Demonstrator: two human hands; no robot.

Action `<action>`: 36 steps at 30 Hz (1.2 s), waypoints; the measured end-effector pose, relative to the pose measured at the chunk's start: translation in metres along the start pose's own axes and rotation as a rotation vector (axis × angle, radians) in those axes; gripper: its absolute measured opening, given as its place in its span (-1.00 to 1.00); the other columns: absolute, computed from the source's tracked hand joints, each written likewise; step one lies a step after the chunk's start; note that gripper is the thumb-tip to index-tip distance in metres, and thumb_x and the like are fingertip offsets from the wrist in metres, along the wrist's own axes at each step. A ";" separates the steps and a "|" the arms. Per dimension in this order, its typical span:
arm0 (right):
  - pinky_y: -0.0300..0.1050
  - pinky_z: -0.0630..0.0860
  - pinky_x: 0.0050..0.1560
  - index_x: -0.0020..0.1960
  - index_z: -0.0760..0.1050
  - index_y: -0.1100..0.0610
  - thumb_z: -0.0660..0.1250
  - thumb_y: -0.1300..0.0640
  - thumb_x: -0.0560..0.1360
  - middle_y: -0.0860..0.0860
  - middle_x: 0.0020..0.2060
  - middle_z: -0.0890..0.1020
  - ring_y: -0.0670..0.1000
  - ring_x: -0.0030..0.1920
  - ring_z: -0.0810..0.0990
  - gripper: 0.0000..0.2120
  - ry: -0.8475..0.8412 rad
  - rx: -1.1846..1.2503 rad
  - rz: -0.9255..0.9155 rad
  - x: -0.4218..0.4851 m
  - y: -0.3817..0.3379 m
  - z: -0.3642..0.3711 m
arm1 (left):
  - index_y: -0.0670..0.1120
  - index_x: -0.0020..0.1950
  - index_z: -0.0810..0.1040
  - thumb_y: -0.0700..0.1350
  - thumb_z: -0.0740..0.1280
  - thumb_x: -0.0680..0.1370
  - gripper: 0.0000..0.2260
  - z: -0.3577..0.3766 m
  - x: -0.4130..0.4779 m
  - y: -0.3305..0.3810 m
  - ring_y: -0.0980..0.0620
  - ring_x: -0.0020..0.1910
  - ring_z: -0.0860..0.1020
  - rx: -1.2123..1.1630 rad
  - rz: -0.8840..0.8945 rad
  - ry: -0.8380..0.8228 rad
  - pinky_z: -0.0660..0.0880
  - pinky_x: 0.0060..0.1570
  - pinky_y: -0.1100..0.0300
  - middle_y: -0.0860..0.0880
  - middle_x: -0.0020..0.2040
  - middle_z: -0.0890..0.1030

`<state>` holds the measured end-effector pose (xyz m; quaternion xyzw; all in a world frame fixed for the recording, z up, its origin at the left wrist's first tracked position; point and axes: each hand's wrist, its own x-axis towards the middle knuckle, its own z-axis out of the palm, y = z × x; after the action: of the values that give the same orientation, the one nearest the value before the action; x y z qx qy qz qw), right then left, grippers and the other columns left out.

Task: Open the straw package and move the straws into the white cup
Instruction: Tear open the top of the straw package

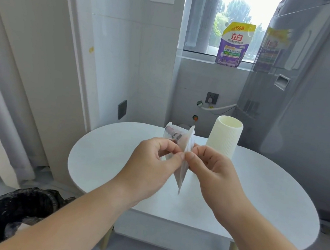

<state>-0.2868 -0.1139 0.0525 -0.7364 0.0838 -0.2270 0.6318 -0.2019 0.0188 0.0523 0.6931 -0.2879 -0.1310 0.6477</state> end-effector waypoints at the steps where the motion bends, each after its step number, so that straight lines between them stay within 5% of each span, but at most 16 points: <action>1: -0.02 0.52 0.26 -0.14 0.59 0.26 0.31 0.21 0.62 -0.04 -0.01 0.73 -0.03 0.09 0.68 -0.80 0.004 -0.009 -0.002 0.000 0.000 0.001 | -0.08 -0.11 0.71 0.01 0.42 0.48 -0.83 0.002 -0.001 0.000 0.07 0.14 0.67 0.020 0.014 0.014 0.57 0.23 -0.06 0.13 0.08 0.73; 9: -0.44 0.49 -0.13 -0.09 0.57 0.37 0.27 0.29 0.62 -0.07 -0.03 0.72 -0.26 -0.11 0.65 -0.81 0.033 -0.061 -0.039 -0.003 -0.003 0.008 | -0.07 -0.18 0.70 0.01 0.40 0.47 -0.83 0.012 -0.003 0.001 0.21 0.07 0.66 0.095 0.053 0.135 0.62 0.13 0.04 0.20 0.08 0.72; 12: -0.34 0.53 -0.04 -0.13 0.55 0.35 0.27 0.27 0.62 -0.12 -0.01 0.73 -0.23 -0.04 0.68 -0.79 0.077 -0.081 -0.037 -0.001 -0.002 0.010 | -0.08 -0.19 0.69 -0.04 0.42 0.51 -0.85 0.011 -0.003 -0.001 0.16 0.03 0.68 0.107 0.043 0.174 0.64 0.07 -0.01 0.17 0.03 0.73; 15: 0.04 0.54 0.25 -0.10 0.58 0.29 0.29 0.16 0.62 -0.13 0.08 0.73 -0.07 0.16 0.67 -0.77 0.142 -0.070 -0.006 0.003 0.001 0.003 | -0.07 -0.19 0.69 -0.06 0.39 0.52 -0.85 0.002 0.003 -0.002 0.06 -0.05 0.72 0.057 -0.004 0.239 0.67 0.00 -0.06 0.11 -0.08 0.76; 17: 0.09 0.53 0.28 -0.08 0.61 0.25 0.31 0.12 0.62 -0.14 0.05 0.74 -0.08 0.16 0.67 -0.78 0.137 -0.089 0.000 0.004 0.002 0.001 | -0.06 -0.17 0.70 -0.09 0.40 0.55 -0.86 -0.001 0.004 -0.002 0.08 -0.06 0.72 0.055 -0.019 0.240 0.68 0.00 -0.04 0.12 -0.08 0.76; 21: 0.14 0.57 0.21 -0.09 0.51 0.19 0.34 0.13 0.60 -0.12 0.01 0.74 -0.05 0.11 0.69 -0.85 0.153 -0.126 -0.027 0.001 0.004 0.006 | -0.06 -0.16 0.72 -0.10 0.44 0.55 -0.89 0.004 -0.002 0.000 0.18 -0.01 0.69 0.130 0.031 0.192 0.67 -0.01 0.10 0.14 -0.02 0.74; 26: 0.12 0.67 -0.03 -0.13 0.43 -0.11 0.36 0.01 0.58 -0.10 -0.02 0.73 -0.03 0.04 0.72 -0.86 0.182 -0.237 -0.052 0.000 0.005 0.007 | -0.06 -0.18 0.71 -0.11 0.45 0.53 -0.90 0.008 -0.005 0.004 0.33 -0.03 0.63 0.235 0.096 0.187 0.50 -0.17 0.49 0.20 -0.03 0.71; 30: -0.02 0.70 -0.22 -0.09 0.38 -0.03 0.24 0.18 0.64 -0.02 0.18 0.66 0.04 -0.01 0.72 -0.83 0.244 -0.221 -0.027 0.002 0.002 0.002 | -0.03 -0.20 0.66 -0.09 0.45 0.51 -0.91 0.003 -0.004 0.005 0.26 0.06 0.61 0.361 0.133 0.301 0.36 -0.20 0.64 0.17 0.09 0.65; 34: -0.14 0.66 -0.29 -0.04 0.41 -0.01 0.19 0.26 0.66 0.05 -0.01 0.71 0.03 -0.14 0.74 -0.80 0.264 -0.119 -0.027 0.004 -0.005 -0.002 | -0.02 -0.13 0.54 0.05 0.41 0.55 -0.83 0.002 -0.003 0.006 0.32 0.01 0.60 0.283 0.074 0.294 0.47 -0.15 0.49 0.23 -0.03 0.65; 36: -0.15 0.65 -0.29 -0.02 0.44 0.03 0.17 0.30 0.66 0.07 -0.10 0.72 0.01 -0.18 0.74 -0.80 0.294 -0.013 0.003 0.005 -0.010 -0.004 | -0.01 -0.01 0.49 0.16 0.33 0.58 -0.75 0.004 -0.002 0.006 0.24 0.04 0.58 0.172 -0.105 0.239 0.60 0.04 0.16 0.14 0.00 0.61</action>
<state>-0.2858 -0.1178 0.0635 -0.6992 0.1780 -0.3312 0.6081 -0.2070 0.0163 0.0571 0.7707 -0.1826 -0.0561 0.6078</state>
